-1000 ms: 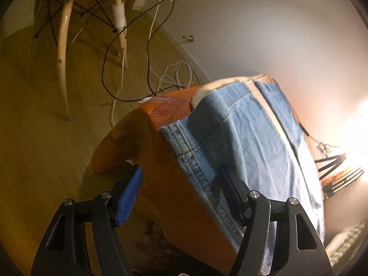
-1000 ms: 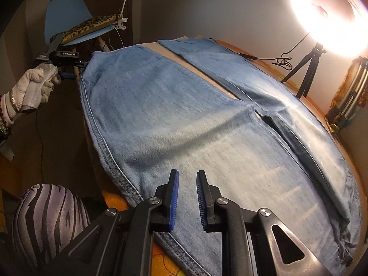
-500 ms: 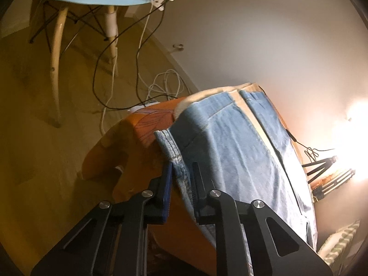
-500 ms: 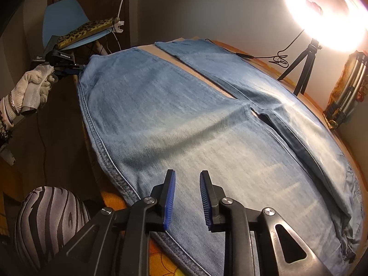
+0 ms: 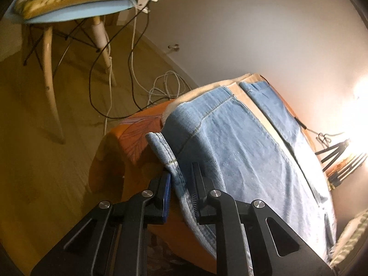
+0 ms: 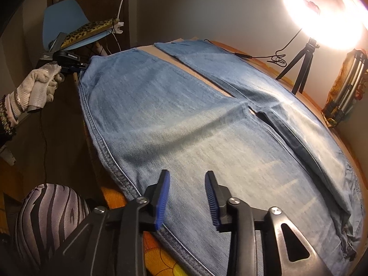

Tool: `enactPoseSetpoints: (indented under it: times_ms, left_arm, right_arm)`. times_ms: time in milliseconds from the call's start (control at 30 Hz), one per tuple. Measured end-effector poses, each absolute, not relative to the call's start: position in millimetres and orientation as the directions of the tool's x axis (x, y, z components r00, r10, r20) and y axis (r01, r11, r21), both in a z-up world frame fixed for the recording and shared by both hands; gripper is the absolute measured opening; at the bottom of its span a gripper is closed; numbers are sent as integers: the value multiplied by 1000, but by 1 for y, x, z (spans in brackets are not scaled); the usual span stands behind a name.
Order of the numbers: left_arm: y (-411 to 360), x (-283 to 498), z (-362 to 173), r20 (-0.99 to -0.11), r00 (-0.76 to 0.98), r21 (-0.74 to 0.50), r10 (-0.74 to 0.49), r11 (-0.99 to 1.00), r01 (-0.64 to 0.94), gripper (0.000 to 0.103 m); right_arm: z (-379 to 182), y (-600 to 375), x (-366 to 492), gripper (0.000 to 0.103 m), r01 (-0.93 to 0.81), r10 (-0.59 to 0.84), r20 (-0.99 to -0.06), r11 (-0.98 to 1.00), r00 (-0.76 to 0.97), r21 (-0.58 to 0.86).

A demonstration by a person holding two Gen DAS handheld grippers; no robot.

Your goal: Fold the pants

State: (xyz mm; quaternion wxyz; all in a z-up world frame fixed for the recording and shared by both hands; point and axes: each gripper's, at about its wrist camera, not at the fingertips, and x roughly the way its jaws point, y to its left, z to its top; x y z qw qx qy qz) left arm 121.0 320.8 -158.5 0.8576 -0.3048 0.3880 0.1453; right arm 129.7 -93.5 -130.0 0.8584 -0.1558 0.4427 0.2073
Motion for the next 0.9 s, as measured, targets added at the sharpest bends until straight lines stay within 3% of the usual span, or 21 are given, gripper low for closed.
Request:
enactPoseSetpoints:
  times_ms: [67,133,267,300,800,900]
  left_arm:
    - [321,122,-158,-748,664,-427,-1,766,-480,4]
    - [323,119,-154,-730,683,-459,-12,749,-477,3]
    - [326,112,-137,-685,728,-499,-15,738,-454,3]
    - [326,112,-131,-675,737,-503,-15,740,-446,3]
    - [320,127,-88,-632,775,-497,-15,776,-389,2]
    - [321,128,-88,-623,782,-513,-16,763,-393,2]
  right_arm:
    - [-132,-94,127,36,-510,221,-832,856,509,-85]
    - [-134,-94,122,40,-531,235,-840,845,489,-73]
    - [-136,-86,108,65,-589,261,-841,804,473,-82]
    - [-137,-82,105,67,-601,261,-840,794,476,-94]
    - [-155,-48,111,66,-616,199,-842,765,502,-187]
    - [-155,-50,113,55,-607,201,-846,777,494,-170]
